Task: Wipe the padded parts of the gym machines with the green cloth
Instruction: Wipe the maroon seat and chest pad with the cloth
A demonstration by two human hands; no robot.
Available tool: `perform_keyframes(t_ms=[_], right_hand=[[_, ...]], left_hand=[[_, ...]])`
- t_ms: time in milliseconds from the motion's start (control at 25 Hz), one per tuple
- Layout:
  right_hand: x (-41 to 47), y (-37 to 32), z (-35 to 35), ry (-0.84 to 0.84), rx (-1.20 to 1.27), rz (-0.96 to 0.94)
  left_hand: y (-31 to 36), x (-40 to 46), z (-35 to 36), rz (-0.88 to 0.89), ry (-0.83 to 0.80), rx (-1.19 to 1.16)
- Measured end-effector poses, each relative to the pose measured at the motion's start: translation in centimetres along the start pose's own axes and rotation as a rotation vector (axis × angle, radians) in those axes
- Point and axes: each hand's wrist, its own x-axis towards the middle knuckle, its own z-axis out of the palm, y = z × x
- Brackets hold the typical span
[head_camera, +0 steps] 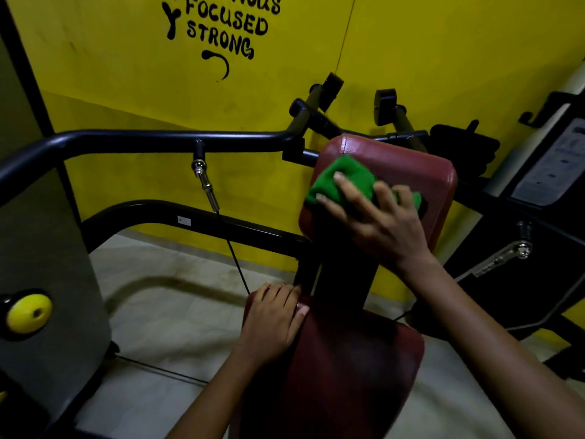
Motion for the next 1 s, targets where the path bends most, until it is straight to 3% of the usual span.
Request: perform_keyframes(t_ms=[160,200,320,440,520,680,920,1000], right_hand=[[4.8,0.9,1.6,0.015,-0.025,0.382],[4.4,-0.2,1.6,0.033,-0.039,0.37],[0.2,-3.6,0.5,0.024,-0.029,0.069],[-0.6,-2.7,-0.4,0.011,0.04,-0.101],[2.0,-1.0,0.4,0.009,0.038,-0.026],[6.3,-0.4,1.8,-0.025,-0.047,0.313],[1.5,-5.1,0.1,-0.068,0.038,-0.157],[2.6,-4.1,-0.2,-0.106,0.047,-0.227]], left_hand=[[-0.1,-0.4,0.3,0.009,0.004,-0.004],[-0.3,-0.7,0.4,0.024,0.006,-0.002],[-0.8,-1.6,0.9,0.059,0.043,0.012],[-0.7,-1.8,1.1,0.056,0.065,0.016],[-0.6,-1.9,1.2,0.047,0.072,0.018],[-0.6,-1.8,1.3,0.048,0.078,0.04],[-0.7,-1.9,1.5,0.043,0.053,0.05],[-0.6,-2.0,1.3,0.039,0.043,0.048]])
